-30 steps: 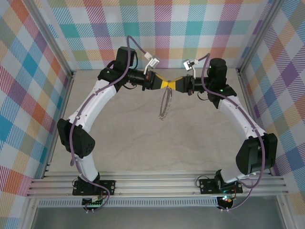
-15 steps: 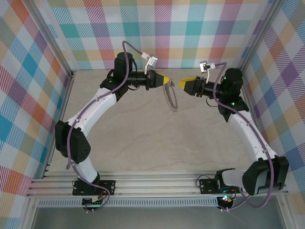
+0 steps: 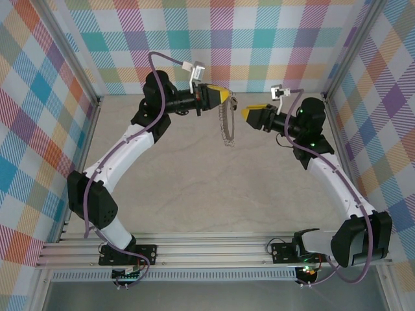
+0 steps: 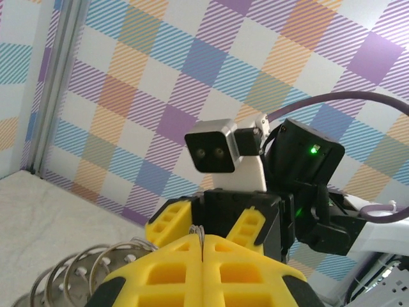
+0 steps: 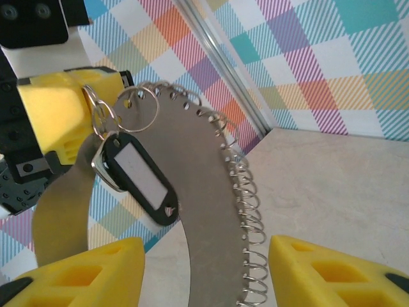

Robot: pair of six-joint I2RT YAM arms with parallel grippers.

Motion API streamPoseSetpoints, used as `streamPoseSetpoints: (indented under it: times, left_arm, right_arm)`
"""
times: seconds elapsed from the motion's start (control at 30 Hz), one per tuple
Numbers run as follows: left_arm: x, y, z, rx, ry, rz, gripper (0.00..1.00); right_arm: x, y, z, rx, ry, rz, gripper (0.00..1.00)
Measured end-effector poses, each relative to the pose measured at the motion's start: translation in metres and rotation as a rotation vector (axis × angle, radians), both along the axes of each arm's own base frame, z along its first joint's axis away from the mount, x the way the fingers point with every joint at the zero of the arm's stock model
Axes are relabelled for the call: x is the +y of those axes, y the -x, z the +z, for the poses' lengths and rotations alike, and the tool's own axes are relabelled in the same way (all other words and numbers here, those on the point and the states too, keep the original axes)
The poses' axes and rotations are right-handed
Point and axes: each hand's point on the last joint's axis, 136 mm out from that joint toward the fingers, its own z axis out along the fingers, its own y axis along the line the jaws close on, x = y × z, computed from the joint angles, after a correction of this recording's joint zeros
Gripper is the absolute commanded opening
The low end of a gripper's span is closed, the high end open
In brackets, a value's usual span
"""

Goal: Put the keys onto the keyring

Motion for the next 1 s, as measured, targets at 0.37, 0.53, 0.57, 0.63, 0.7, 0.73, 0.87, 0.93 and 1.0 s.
streamPoseSetpoints:
  times: [0.37, 0.53, 0.57, 0.63, 0.7, 0.73, 0.87, 0.93, 1.0]
  left_arm:
    - [-0.007, 0.007, 0.001, 0.000, 0.003, -0.021, 0.00]
    - [-0.009, 0.009, 0.000, 0.000, 0.002, -0.029, 0.00]
    - [-0.009, 0.010, 0.000, 0.001, 0.001, -0.030, 0.00]
    - [-0.010, 0.010, 0.000, 0.001, 0.001, -0.031, 0.00]
    - [-0.010, 0.010, 0.000, 0.000, 0.001, -0.031, 0.00]
    - [-0.010, 0.010, 0.000, 0.001, 0.001, -0.028, 0.00]
    - [-0.009, 0.007, -0.003, 0.005, 0.000, -0.013, 0.00]
    - [-0.009, 0.006, -0.005, 0.010, -0.002, -0.004, 0.00]
    - [-0.008, 0.005, -0.006, 0.014, -0.002, 0.005, 0.00]
  right_arm:
    - [0.021, 0.008, 0.021, -0.082, 0.016, 0.039, 0.56]
    - [0.024, 0.002, 0.020, -0.086, 0.024, 0.035, 0.50]
    - [0.025, 0.001, 0.019, -0.086, 0.029, 0.039, 0.47]
    - [0.027, 0.000, 0.016, -0.082, 0.035, 0.044, 0.38]
    - [0.030, 0.000, 0.013, -0.081, 0.040, 0.054, 0.27]
    - [0.031, 0.001, 0.012, -0.076, 0.041, 0.061, 0.21]
    - [0.035, 0.007, 0.010, -0.079, 0.048, 0.093, 0.00]
    - [0.037, 0.009, 0.009, -0.076, 0.050, 0.103, 0.00]
    - [0.039, 0.010, 0.007, -0.069, 0.054, 0.110, 0.00]
